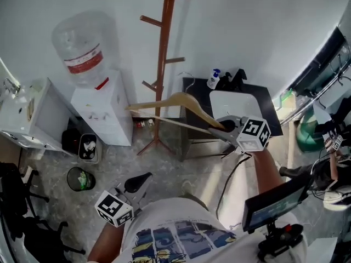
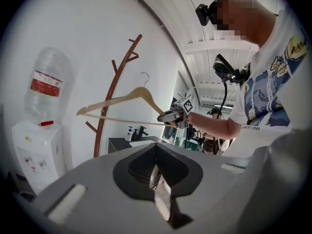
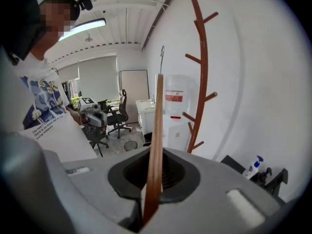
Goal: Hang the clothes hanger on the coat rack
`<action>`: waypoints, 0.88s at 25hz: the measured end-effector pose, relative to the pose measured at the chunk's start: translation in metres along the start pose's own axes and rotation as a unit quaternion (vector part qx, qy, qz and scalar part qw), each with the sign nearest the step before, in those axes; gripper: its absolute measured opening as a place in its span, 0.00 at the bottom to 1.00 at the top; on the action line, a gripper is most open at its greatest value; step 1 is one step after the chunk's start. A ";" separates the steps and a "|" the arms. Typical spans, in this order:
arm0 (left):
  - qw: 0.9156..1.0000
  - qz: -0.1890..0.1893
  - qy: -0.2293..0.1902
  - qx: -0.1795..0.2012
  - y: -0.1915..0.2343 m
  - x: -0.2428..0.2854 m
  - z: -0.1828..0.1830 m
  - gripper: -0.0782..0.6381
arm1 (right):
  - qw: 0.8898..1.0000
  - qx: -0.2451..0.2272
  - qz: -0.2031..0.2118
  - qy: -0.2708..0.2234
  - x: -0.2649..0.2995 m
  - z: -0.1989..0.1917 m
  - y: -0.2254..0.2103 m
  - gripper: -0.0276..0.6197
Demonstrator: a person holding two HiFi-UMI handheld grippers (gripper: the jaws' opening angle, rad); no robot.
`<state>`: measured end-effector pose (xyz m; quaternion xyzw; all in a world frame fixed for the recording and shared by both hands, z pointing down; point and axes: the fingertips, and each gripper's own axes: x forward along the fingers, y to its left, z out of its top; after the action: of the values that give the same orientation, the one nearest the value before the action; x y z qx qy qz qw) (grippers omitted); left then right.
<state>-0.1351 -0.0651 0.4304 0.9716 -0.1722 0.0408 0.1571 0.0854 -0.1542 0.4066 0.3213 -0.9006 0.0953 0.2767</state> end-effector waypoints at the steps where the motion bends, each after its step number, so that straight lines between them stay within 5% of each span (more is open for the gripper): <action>1: 1.000 0.000 -0.002 0.001 0.000 -0.007 -0.002 0.11 | 1.000 -0.005 -0.003 -0.010 -0.002 0.015 0.002 0.07; 11: 1.000 0.013 -0.013 0.000 0.002 -0.041 -0.009 0.11 | 0.996 -0.038 -0.024 -0.080 -0.027 0.130 -0.028 0.06; 22: 0.998 0.052 -0.039 -0.006 0.011 -0.005 0.015 0.11 | 0.993 -0.047 0.033 -0.099 -0.030 0.191 -0.107 0.05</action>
<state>-0.1434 -0.0781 0.4185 0.9613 -0.2288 0.0098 0.1533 0.0885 -0.2883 0.2314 0.2862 -0.9371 0.0297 0.1978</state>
